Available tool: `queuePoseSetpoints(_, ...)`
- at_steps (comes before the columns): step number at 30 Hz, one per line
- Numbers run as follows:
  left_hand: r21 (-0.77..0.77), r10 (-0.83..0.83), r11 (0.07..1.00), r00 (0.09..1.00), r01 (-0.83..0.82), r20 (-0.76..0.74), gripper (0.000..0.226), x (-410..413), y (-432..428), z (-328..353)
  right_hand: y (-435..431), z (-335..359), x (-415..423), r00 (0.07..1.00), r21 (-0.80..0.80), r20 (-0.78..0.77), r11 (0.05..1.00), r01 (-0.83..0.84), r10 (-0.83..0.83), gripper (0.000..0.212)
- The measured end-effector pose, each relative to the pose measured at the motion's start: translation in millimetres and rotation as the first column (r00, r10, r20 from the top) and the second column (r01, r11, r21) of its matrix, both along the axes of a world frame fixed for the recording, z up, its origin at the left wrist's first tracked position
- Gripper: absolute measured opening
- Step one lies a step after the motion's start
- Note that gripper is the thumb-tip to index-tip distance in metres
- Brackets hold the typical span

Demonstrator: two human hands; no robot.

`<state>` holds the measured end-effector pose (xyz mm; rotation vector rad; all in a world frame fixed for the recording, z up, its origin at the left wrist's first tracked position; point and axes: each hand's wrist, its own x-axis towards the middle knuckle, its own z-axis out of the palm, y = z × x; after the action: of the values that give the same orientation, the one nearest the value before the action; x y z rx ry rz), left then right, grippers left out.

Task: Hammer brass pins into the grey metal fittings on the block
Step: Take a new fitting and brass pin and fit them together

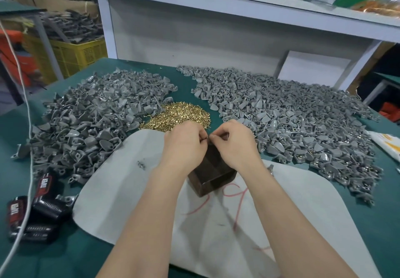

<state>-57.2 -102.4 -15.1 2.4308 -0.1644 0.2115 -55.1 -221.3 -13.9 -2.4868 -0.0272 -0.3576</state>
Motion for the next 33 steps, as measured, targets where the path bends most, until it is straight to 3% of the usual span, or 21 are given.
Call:
queuePoseSetpoints(5,0.028,0.016,0.999,1.000,-0.016,0.003,0.009,-1.3,-0.1,0.9,-2.5,5.7,1.3,0.998,-0.010,-0.063,1.000,-0.012,0.012,0.012)
queuePoseSetpoints(22,0.041,0.007,0.999,1.000,-0.008,0.012,0.010,-2.7,-0.4,2.7,0.7,-12.9,-5.1,0.997,0.197,0.073,0.980,-0.004,-0.011,0.012)
queuePoseSetpoints(33,0.045,0.041,0.998,0.999,-0.041,-0.013,0.010,-5.6,-2.6,5.0,-0.6,-12.0,-4.7,0.999,0.197,0.047,0.980,0.002,-0.012,0.013)
